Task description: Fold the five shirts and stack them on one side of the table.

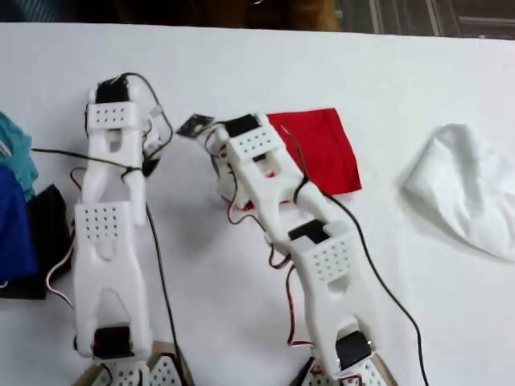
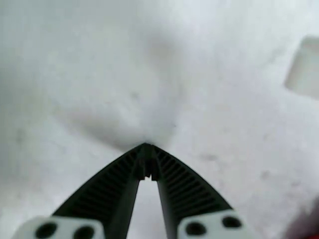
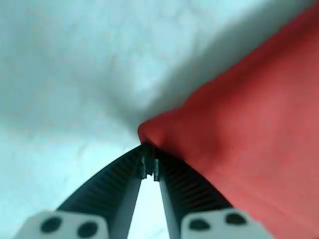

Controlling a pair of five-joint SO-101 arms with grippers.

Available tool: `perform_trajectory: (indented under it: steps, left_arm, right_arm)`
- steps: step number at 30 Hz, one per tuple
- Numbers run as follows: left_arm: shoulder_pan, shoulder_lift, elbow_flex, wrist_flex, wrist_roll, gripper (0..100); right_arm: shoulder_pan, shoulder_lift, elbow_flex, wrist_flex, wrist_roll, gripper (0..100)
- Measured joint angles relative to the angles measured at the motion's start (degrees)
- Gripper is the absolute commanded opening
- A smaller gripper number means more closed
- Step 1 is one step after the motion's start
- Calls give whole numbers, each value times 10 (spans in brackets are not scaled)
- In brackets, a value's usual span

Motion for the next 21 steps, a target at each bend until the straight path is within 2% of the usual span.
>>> perform_trajectory:
  steps: [4,11,16,21]
  left_arm:
    - [-1,0,1,0,0,25]
    - [-1,0,1,0,0,25]
    - [-1,0,1,-3,0,25]
    - [-1,0,1,-3,0,26]
  right_arm:
    - [0,-27,1,25,0,18]
    - [6,-166,-20,76,0,18]
    - [98,-178,-26,40,0,18]
    - [212,-113,-27,-46,0,18]
